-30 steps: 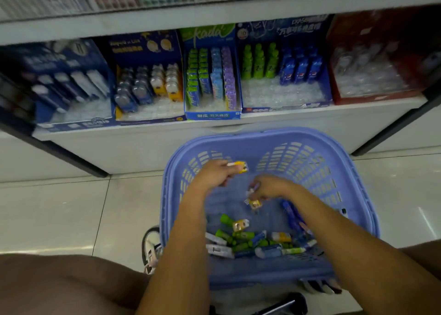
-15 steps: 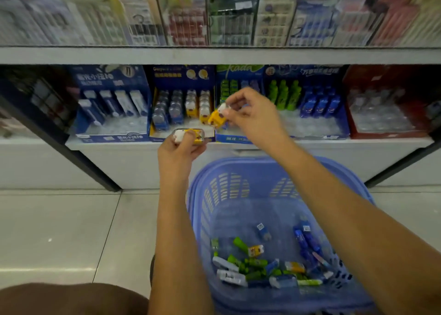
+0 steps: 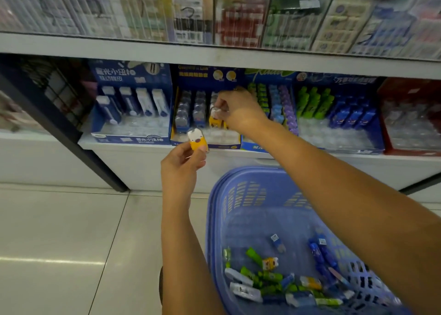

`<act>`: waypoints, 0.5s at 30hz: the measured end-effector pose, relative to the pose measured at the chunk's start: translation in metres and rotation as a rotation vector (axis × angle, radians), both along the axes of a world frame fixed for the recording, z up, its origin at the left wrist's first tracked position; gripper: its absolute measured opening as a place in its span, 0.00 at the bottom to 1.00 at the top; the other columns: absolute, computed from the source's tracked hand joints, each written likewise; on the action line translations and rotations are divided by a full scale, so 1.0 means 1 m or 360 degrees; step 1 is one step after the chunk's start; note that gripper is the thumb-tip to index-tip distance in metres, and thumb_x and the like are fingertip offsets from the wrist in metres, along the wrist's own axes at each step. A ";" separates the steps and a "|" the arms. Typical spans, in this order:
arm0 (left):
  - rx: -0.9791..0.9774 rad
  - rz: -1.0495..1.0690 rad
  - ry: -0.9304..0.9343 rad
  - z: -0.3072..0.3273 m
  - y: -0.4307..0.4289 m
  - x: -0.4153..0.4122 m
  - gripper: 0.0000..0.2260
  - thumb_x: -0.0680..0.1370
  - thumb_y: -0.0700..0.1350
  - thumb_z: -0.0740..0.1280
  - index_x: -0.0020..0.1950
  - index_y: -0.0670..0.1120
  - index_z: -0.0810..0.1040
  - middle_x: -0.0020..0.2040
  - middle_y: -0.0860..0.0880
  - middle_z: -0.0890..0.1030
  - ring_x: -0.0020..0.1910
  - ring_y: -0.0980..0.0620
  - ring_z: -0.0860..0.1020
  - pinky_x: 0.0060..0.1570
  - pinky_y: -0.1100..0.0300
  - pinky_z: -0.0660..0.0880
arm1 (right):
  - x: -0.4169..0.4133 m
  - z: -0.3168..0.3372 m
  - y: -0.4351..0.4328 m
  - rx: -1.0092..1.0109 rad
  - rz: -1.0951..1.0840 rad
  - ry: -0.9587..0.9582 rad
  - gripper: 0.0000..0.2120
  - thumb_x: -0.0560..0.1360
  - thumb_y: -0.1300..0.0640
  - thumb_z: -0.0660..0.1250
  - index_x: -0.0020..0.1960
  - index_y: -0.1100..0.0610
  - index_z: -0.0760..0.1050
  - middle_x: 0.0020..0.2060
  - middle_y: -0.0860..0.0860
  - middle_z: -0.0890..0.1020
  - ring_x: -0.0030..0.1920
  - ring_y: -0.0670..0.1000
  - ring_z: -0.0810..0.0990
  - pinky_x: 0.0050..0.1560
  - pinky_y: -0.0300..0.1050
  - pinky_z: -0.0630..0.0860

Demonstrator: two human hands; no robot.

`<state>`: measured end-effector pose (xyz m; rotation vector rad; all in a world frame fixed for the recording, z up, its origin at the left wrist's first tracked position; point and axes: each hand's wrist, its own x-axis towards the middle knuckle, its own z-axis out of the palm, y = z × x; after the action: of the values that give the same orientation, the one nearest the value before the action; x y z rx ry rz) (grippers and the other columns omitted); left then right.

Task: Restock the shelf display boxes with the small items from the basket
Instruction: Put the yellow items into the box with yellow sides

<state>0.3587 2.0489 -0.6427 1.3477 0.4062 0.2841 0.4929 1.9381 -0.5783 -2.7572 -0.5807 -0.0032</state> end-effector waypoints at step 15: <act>0.0354 -0.0169 -0.0127 0.012 -0.018 0.011 0.08 0.78 0.43 0.66 0.54 0.52 0.81 0.42 0.58 0.82 0.41 0.63 0.76 0.48 0.66 0.75 | -0.038 0.021 -0.027 0.0718 0.0335 0.0575 0.07 0.75 0.53 0.69 0.53 0.52 0.79 0.44 0.47 0.82 0.42 0.48 0.81 0.45 0.43 0.80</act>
<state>0.3696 2.0310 -0.6305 1.5648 0.2401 0.3005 0.4550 1.9108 -0.5574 -2.1809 -0.6688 0.3588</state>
